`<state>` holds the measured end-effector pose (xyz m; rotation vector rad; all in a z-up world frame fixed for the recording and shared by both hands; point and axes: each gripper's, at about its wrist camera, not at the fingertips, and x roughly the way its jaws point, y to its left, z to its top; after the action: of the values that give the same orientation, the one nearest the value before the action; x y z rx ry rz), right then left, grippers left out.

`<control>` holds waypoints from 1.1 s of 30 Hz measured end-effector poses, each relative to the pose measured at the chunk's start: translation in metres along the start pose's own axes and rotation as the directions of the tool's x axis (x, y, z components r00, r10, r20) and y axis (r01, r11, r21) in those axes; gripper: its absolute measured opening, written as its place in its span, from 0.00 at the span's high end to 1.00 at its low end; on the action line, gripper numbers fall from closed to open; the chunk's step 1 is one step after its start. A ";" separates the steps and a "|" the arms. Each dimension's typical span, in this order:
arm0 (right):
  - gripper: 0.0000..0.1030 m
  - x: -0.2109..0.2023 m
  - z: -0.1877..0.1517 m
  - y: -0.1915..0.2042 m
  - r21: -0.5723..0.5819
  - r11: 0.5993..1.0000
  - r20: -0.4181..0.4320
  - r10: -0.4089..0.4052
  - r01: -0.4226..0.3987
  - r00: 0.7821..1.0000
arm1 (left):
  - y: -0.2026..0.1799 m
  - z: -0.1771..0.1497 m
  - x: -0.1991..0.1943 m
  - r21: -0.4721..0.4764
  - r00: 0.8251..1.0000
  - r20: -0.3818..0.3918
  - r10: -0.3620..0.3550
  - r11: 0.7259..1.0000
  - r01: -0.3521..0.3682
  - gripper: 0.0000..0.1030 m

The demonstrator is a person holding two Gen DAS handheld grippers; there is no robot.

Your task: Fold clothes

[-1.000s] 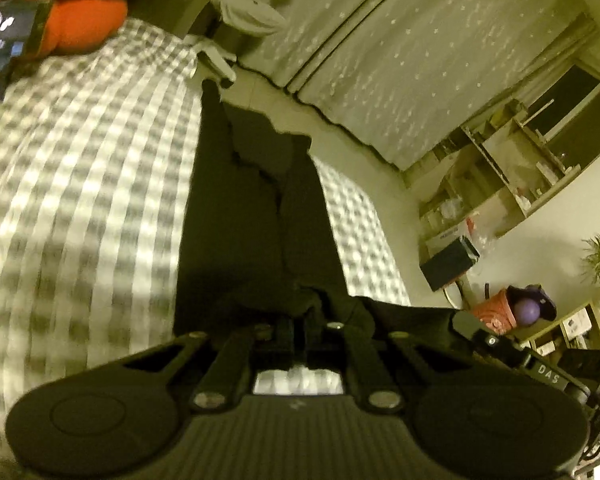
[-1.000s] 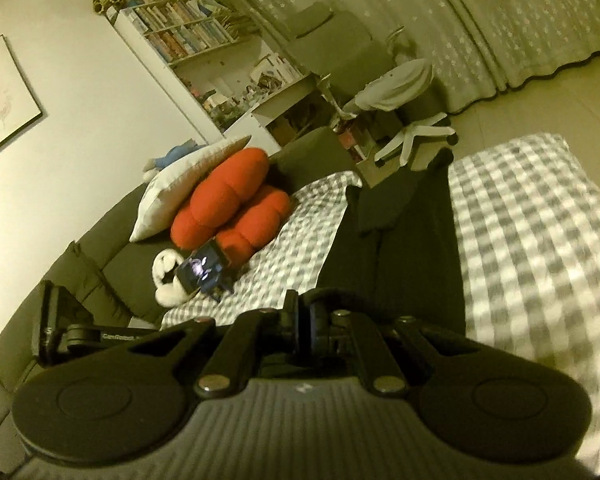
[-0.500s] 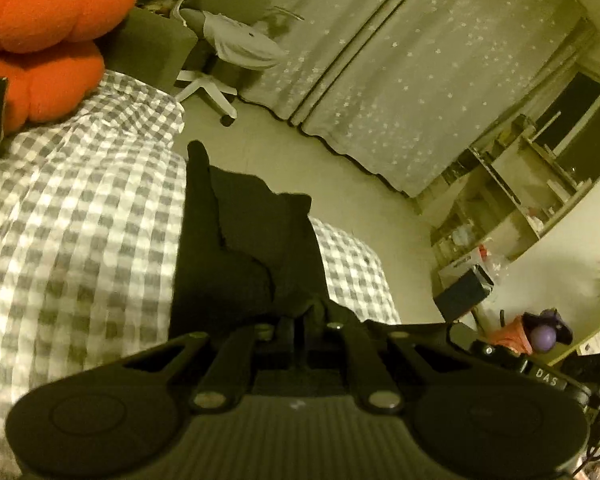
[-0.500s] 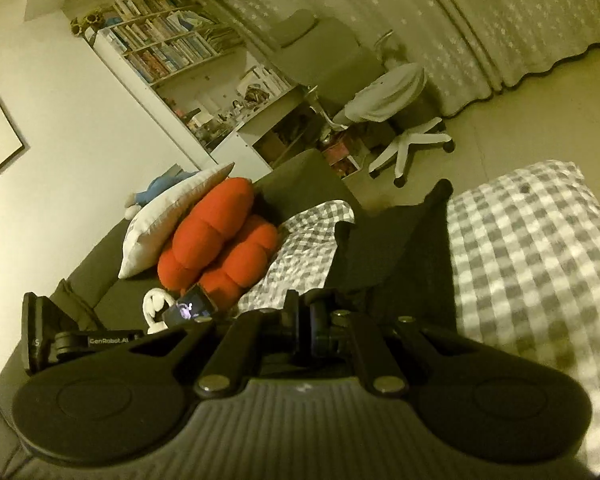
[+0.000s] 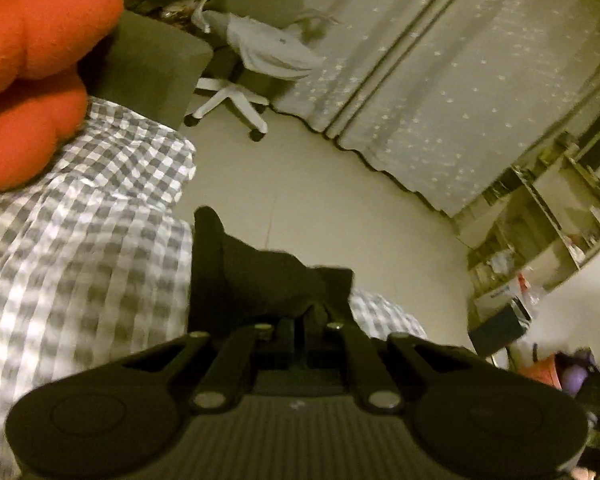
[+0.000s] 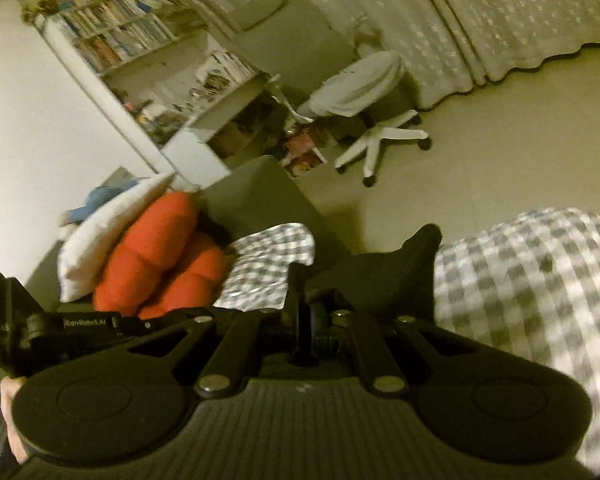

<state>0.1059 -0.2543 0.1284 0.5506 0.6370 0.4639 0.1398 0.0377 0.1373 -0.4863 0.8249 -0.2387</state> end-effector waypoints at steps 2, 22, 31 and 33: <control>0.93 0.020 0.008 -0.011 0.014 1.000 -0.018 -0.013 0.013 1.000 | 0.007 0.013 0.025 -0.020 1.000 -0.015 0.014 1.000 -0.014 0.96; 0.92 0.134 0.037 -0.111 0.326 0.943 -0.138 -0.025 0.069 0.990 | 0.073 0.067 0.155 -0.235 0.983 -0.176 0.043 0.968 -0.084 0.96; 0.39 0.110 0.043 -0.118 0.419 0.908 -0.021 -0.012 0.019 1.000 | 0.085 0.078 0.134 -0.317 0.997 -0.061 -0.038 0.948 0.016 0.46; 0.39 0.104 0.044 -0.110 0.367 0.930 -0.001 -0.035 0.033 0.999 | 0.087 0.077 0.124 -0.310 0.999 -0.042 -0.024 0.951 0.010 0.46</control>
<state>0.2345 -0.2944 0.0468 0.8941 0.7324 0.3100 0.2809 0.0893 0.0577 -0.7858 0.9083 -0.1356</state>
